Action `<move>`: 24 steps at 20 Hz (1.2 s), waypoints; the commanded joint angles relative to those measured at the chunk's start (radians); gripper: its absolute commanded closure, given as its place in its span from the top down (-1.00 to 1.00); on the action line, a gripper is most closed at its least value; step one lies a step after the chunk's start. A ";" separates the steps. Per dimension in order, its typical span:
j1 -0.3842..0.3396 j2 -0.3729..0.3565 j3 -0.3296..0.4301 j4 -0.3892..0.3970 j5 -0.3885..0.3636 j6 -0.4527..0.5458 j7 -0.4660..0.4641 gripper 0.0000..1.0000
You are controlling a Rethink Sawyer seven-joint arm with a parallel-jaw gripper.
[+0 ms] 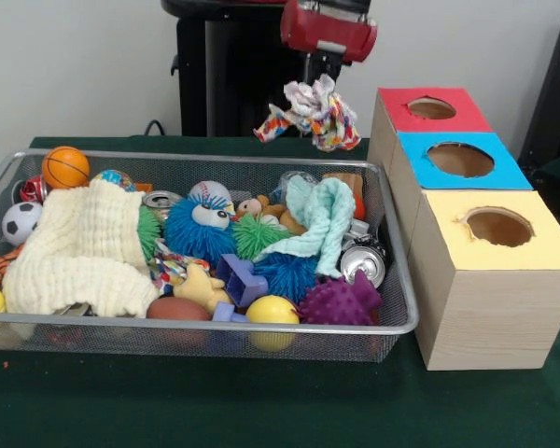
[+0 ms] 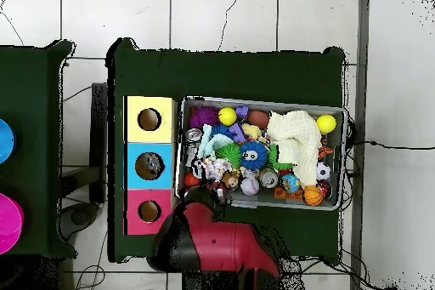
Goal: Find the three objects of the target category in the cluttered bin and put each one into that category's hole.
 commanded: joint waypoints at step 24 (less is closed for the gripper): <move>0.244 0.039 -0.003 -0.370 0.245 0.527 0.259 -1.00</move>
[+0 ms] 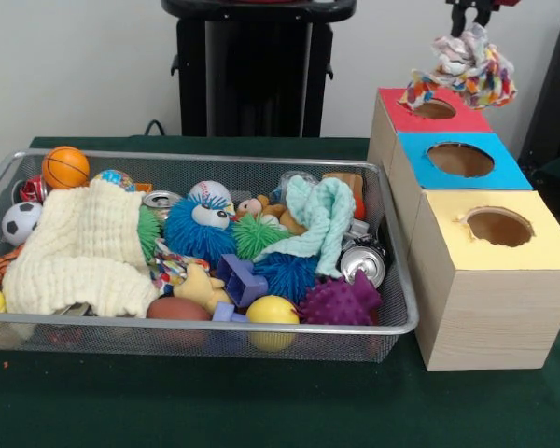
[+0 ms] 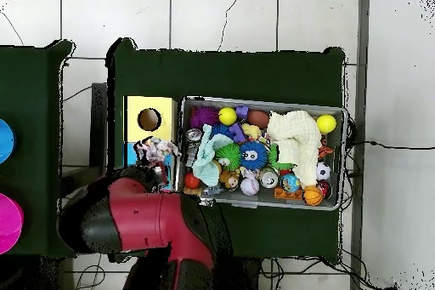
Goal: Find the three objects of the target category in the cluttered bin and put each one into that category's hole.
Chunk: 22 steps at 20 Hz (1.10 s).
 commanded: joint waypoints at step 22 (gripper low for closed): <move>-0.009 0.328 0.035 -0.243 0.104 -0.022 0.229 -1.00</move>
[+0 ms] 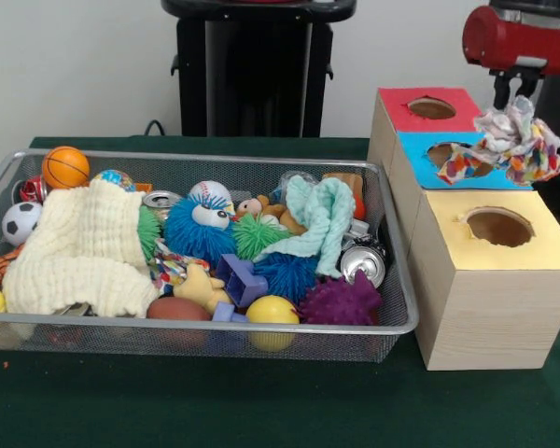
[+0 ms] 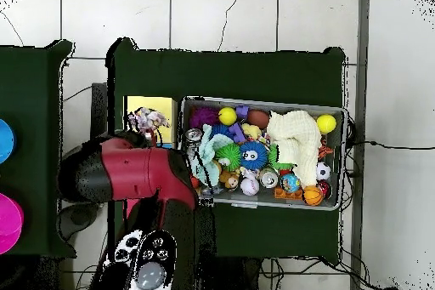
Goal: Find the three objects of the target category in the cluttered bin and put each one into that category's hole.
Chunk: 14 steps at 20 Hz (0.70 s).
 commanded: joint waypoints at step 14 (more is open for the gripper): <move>-0.027 0.188 0.042 -0.023 0.050 -0.134 0.230 -1.00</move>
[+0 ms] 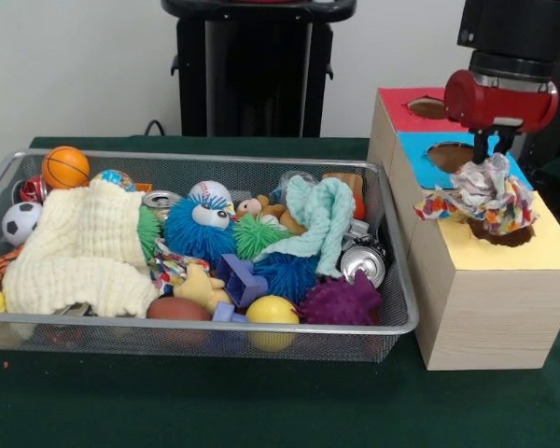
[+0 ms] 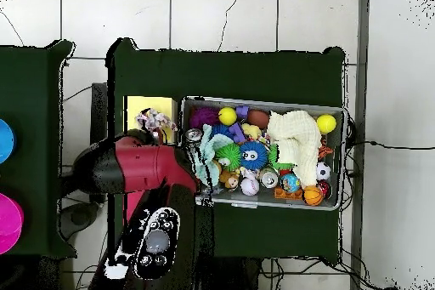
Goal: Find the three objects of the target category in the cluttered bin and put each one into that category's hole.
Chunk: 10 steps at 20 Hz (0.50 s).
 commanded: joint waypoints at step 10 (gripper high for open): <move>0.008 0.087 0.036 0.003 0.071 0.006 0.244 -1.00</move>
